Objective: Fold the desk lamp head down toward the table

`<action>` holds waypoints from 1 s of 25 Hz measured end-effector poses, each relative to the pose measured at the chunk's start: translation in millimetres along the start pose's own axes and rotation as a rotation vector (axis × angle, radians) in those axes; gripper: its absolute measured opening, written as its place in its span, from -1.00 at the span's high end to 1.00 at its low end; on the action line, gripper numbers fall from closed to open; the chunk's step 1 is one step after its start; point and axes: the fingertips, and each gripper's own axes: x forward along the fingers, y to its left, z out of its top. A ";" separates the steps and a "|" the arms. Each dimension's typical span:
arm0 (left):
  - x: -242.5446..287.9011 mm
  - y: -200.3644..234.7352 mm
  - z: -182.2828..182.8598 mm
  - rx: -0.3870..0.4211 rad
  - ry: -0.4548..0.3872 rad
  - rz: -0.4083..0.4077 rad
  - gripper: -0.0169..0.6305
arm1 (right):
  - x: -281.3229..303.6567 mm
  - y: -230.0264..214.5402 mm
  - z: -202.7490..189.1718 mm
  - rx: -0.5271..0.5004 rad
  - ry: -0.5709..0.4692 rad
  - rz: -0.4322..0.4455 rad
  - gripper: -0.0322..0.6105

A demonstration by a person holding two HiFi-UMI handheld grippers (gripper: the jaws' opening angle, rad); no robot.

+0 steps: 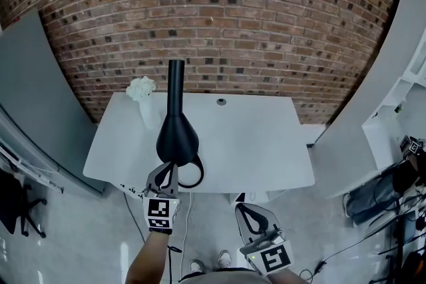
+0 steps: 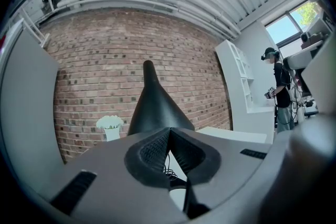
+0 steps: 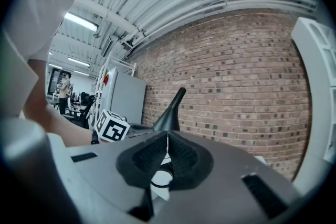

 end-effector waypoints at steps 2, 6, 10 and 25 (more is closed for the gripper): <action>1.7 -0.3 -1.3 -0.001 -0.002 0.005 0.92 | -2.6 -4.0 -1.4 0.000 0.003 -0.008 0.84; 3.0 -1.6 -2.3 -0.003 -0.009 0.012 0.92 | -3.9 -8.8 -2.5 0.009 0.003 -0.018 0.84; -0.8 -3.0 1.9 -0.003 -0.017 0.016 0.92 | -1.9 -9.1 -6.4 0.008 0.009 -0.005 0.84; -60.2 0.6 24.5 -0.034 -0.052 0.055 0.92 | 21.8 28.8 1.6 0.025 -0.029 0.113 0.84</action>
